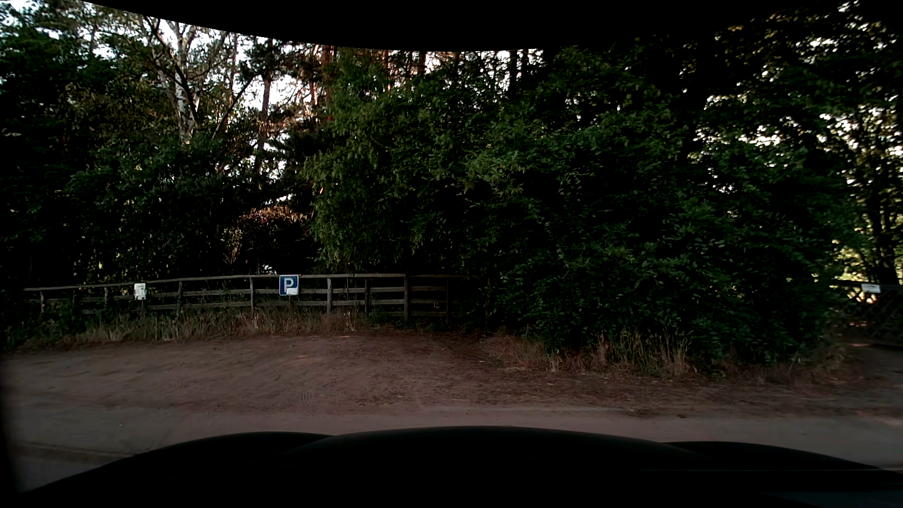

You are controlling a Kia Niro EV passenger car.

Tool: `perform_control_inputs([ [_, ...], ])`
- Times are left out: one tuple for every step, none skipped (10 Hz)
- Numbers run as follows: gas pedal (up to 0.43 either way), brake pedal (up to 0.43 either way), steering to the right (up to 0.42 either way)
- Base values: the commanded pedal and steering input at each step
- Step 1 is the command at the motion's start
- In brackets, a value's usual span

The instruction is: Follow the waypoints while adhering to traffic rules and regulations

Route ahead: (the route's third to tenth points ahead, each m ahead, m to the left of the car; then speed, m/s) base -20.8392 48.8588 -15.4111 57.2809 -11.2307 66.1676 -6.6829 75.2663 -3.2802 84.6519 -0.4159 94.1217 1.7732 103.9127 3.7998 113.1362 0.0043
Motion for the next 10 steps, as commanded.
perform_control_inputs([
  [0.0,0.226,-0.87],
  [0.0,0.226,-0.87],
  [0.0,0.232,-0.87],
  [0.0,0.232,-0.87],
  [0.0,0.232,-0.87],
  [0.0,0.232,-0.87],
  [0.0,0.232,-0.87],
  [0.0,0.226,-0.87],
  [0.0,0.226,-0.87],
  [0.0,0.22,-0.87],
])
